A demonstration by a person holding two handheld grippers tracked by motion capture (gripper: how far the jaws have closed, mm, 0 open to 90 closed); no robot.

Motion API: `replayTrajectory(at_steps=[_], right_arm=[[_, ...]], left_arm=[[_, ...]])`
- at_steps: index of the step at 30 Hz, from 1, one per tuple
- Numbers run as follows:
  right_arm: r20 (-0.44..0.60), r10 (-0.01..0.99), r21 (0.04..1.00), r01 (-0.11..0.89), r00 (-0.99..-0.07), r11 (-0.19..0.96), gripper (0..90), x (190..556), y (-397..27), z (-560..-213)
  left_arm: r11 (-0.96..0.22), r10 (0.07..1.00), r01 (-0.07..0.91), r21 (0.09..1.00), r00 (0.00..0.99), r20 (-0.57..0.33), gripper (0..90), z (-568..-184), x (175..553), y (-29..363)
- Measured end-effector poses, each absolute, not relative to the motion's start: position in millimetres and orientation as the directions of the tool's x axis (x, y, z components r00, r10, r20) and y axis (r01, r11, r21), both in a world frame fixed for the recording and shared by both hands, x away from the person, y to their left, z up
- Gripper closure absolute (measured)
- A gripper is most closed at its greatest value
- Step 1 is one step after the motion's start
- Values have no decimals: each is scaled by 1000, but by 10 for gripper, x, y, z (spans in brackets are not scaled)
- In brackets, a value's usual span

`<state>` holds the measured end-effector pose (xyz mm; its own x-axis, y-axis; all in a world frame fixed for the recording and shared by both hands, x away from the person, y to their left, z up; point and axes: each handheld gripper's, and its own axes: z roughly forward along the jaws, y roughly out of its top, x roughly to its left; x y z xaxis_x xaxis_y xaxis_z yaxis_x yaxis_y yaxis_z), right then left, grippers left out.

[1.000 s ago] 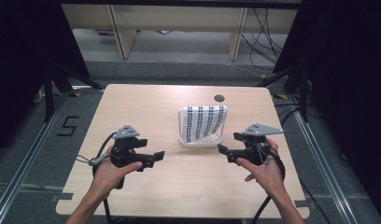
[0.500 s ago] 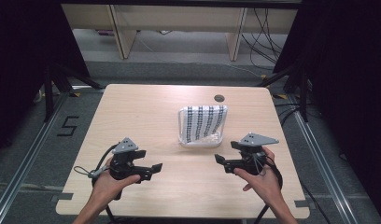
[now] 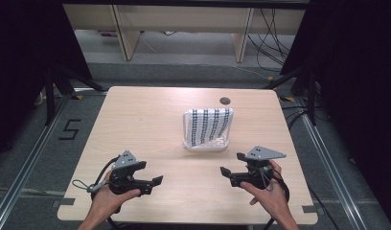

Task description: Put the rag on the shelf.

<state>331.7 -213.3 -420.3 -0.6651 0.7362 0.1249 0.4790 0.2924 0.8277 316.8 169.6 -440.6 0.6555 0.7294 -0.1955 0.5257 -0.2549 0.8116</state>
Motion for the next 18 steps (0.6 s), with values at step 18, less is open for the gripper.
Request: replayTrajectory(at_steps=[18], right_arm=[[132, 716, 812, 489, -685, 318, 215, 3125, -2127, -4442]], left_arm=[[-277, 723, 524, 805, 666, -184, 160, -4602, 2949, 1769]])
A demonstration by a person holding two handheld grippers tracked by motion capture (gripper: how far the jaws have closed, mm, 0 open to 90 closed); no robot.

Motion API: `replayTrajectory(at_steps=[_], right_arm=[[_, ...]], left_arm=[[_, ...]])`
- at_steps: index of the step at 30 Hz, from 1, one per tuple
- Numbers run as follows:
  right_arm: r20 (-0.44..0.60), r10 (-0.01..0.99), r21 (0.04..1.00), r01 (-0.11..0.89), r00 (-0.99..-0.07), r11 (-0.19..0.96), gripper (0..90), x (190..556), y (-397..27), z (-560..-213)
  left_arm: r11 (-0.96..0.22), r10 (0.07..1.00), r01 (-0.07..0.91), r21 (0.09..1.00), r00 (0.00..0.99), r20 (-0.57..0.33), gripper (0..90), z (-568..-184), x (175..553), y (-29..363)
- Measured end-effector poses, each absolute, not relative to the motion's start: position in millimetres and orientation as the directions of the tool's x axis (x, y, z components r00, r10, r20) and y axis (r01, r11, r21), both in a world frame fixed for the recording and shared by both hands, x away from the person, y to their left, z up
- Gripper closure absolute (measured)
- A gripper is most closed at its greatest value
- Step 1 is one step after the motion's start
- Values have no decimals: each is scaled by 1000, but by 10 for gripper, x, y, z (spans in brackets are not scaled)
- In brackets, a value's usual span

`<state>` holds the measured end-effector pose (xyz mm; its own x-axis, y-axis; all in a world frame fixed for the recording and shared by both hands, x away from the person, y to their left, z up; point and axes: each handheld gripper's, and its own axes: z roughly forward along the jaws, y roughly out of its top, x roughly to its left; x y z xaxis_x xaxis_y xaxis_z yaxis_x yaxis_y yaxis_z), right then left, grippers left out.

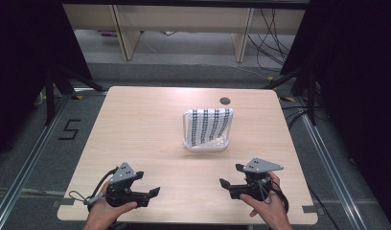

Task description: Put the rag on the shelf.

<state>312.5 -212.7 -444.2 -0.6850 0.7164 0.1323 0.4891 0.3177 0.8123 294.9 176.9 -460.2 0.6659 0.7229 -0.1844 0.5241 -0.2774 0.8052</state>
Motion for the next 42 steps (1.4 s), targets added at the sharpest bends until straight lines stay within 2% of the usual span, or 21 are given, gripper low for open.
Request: replayTrajectory(at_steps=[5, 6, 8, 9, 11, 15, 16, 18, 23, 28, 29, 30, 31, 33, 34, 37, 38, 42], right_arm=[[148, 730, 801, 514, -667, 307, 213, 3048, -2128, -4529], [150, 702, 804, 499, -696, 323, 212, 3067, -2145, -4561], [168, 719, 797, 522, -674, 304, 208, 3023, -2152, -4580], [184, 731, 782, 549, -657, 296, 208, 2991, -2153, -4582], [157, 721, 795, 519, -675, 313, 206, 2997, -2172, -4631], [144, 722, 778, 528, -676, 339, 204, 2958, -2165, -4683], [140, 724, 781, 525, -675, 337, 204, 2960, -2168, -4694], [166, 731, 766, 553, -662, 327, 204, 2934, -2156, -4711], [161, 711, 765, 542, -684, 348, 201, 2920, -2179, -4778], [164, 726, 756, 558, -668, 343, 187, 2867, -2208, -4827], [165, 724, 751, 561, -670, 349, 183, 2862, -2223, -4831], [188, 740, 737, 591, -645, 328, 178, 2828, -2221, -4831], [173, 736, 747, 574, -655, 336, 171, 2833, -2234, -4850], [165, 734, 745, 571, -659, 345, 168, 2823, -2262, -4868], [165, 735, 745, 571, -658, 344, 168, 2811, -2267, -4878], [178, 738, 729, 591, -651, 346, 165, 2757, -2255, -4885], [146, 726, 747, 556, -672, 365, 165, 2774, -2264, -4902], [115, 719, 750, 535, -685, 390, 164, 2751, -2257, -4894]], left_arm=[[-286, 728, 528, 799, 662, -177, 160, -4700, 2897, 1818], [-289, 728, 531, 797, 662, -177, 160, -4715, 2879, 1817], [-325, 724, 522, 788, 674, -148, 160, -4738, 2854, 1828], [-308, 725, 523, 795, 670, -160, 160, -4761, 2840, 1810], [-322, 723, 526, 787, 673, -154, 160, -4774, 2822, 1816], [-289, 729, 528, 799, 662, -174, 160, -4786, 2784, 1819], [-326, 723, 525, 786, 675, -151, 160, -4776, 2779, 1853], [-329, 734, 525, 785, 665, -138, 160, -4790, 2763, 1865], [-337, 735, 529, 779, 665, -134, 161, -4825, 2719, 1898], [-354, 728, 528, 772, 674, -127, 160, -4832, 2676, 1940], [-323, 738, 534, 781, 659, -145, 161, -4846, 2659, 1926], [-344, 733, 534, 772, 666, -134, 161, -4840, 2657, 1941], [-327, 736, 531, 782, 662, -142, 160, -4856, 2647, 1934], [-371, 729, 527, 765, 675, -113, 160, -4854, 2642, 1961], [-325, 739, 538, 778, 658, -146, 161, -4875, 2618, 1926], [-337, 733, 533, 776, 666, -139, 160, -4898, 2605, 1913], [-353, 727, 533, 769, 673, -133, 160, -4903, 2606, 1911], [-377, 714, 519, 767, 690, -116, 160, -4918, 2604, 1887]])
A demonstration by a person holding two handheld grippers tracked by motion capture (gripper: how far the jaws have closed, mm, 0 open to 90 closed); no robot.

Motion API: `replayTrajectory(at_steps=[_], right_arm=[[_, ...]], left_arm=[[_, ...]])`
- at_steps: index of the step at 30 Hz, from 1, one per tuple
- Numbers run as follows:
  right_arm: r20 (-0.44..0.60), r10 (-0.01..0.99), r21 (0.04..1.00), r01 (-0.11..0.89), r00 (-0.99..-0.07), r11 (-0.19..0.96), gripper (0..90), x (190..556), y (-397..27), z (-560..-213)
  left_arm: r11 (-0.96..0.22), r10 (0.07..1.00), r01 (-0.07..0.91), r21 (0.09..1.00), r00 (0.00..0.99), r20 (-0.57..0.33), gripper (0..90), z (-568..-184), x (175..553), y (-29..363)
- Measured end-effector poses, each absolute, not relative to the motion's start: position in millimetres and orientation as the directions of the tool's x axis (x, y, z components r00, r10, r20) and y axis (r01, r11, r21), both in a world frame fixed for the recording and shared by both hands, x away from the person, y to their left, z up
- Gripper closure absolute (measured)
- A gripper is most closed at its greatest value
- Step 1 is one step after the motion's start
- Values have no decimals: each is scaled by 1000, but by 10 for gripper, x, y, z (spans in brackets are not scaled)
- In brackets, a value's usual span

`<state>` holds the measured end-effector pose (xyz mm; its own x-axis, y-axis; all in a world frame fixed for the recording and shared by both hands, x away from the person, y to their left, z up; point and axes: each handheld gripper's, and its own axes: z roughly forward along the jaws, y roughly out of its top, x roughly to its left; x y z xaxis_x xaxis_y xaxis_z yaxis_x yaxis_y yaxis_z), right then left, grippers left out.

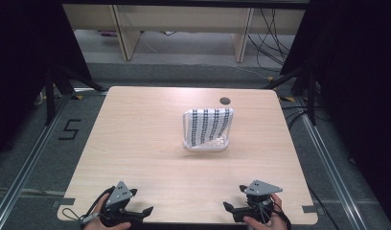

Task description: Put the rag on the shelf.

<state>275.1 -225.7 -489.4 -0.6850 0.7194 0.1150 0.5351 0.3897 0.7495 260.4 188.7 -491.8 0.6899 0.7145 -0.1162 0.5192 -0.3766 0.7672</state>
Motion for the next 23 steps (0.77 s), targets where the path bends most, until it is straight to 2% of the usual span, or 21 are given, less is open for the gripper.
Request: replayTrajectory(at_steps=[23], right_arm=[[104, 726, 747, 536, -679, 394, 165, 2768, -2268, -4903]], left_arm=[[-355, 737, 538, 765, 665, -126, 161, -4944, 2641, 1931]])
